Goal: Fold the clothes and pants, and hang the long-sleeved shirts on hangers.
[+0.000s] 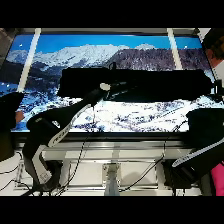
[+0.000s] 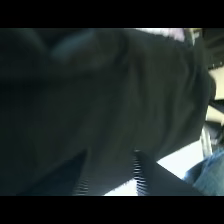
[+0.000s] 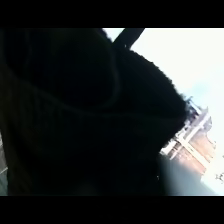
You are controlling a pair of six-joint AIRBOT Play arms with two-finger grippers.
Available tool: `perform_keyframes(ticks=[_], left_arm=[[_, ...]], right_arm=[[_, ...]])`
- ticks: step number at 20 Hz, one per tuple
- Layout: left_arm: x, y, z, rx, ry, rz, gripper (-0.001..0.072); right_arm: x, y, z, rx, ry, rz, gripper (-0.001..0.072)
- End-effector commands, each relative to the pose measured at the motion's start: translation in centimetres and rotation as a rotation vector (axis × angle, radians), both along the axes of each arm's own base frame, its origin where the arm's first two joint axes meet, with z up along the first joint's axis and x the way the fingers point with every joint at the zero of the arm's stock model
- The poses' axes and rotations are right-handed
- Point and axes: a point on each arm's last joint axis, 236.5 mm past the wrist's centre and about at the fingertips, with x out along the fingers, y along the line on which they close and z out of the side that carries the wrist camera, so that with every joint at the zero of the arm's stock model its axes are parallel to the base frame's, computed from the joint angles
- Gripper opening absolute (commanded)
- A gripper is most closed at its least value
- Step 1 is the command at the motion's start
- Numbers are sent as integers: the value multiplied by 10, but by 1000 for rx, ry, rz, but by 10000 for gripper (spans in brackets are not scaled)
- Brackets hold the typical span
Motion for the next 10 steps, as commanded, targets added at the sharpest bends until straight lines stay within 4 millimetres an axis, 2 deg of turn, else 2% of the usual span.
perform_keyframes(ticks=[1,4,5,6,8,10], left_arm=[[-13,-12,-23,-25,106,17,245],[-12,-11,-40,-40,168,49,99],[-12,-11,-45,-55,195,63,34],[-12,-11,-49,-57,207,69,6],[-12,-11,-55,-51,214,69,5],[-12,-10,-56,-50,214,70,5]], right_arm=[[4,5,-3,-15,9,13,27],[1,12,6,-5,3,54,14],[-1,15,14,-18,-10,87,14],[-1,19,28,-24,-30,113,14],[2,33,68,-36,-110,175,14],[17,48,123,-15,-250,178,13]])
